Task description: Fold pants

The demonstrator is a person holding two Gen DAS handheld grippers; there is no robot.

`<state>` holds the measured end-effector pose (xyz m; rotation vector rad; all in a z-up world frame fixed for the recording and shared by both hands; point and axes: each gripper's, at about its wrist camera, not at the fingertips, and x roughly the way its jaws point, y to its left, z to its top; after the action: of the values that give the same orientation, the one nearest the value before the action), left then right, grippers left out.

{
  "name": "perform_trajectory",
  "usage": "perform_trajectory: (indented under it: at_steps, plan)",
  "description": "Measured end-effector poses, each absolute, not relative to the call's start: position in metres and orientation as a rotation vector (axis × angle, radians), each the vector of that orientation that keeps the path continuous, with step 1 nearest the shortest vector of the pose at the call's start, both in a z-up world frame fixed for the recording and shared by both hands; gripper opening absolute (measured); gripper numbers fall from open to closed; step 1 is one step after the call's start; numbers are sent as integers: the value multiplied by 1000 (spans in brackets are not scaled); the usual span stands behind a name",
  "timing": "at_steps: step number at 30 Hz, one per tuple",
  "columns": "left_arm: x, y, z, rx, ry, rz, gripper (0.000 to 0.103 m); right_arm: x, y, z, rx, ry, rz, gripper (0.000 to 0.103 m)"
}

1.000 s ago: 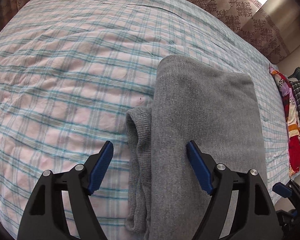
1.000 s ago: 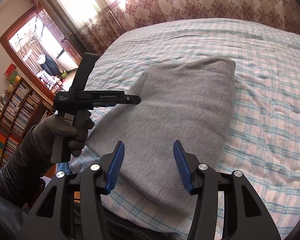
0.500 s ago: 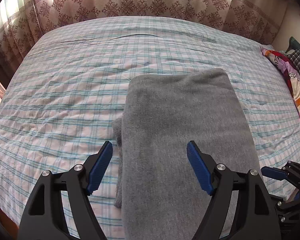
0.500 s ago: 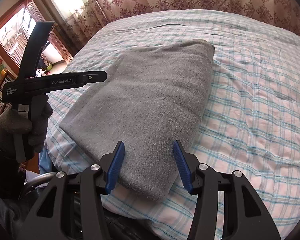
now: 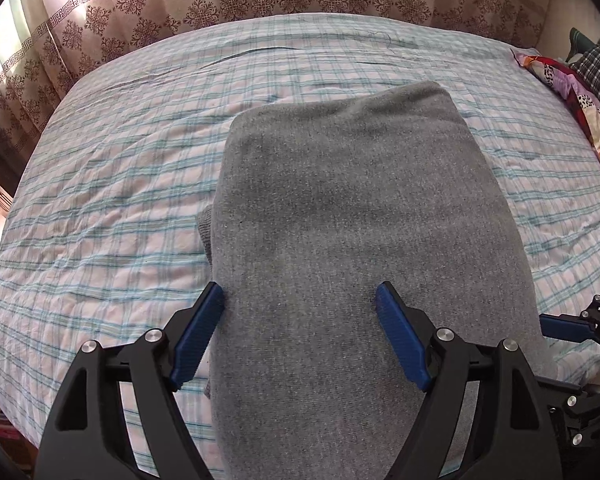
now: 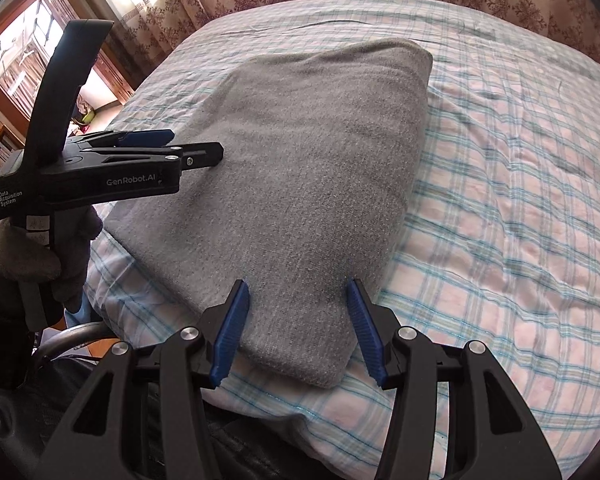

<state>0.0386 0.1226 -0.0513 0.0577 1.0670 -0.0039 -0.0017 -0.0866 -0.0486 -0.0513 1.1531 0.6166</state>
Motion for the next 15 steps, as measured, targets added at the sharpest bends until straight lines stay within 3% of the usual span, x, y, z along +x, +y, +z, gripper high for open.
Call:
perform_trajectory:
  at_steps: [15]
  plan:
    - [24, 124, -65, 86, 1063, 19, 92, -12, -92, -49, -39, 1161, 662, 53]
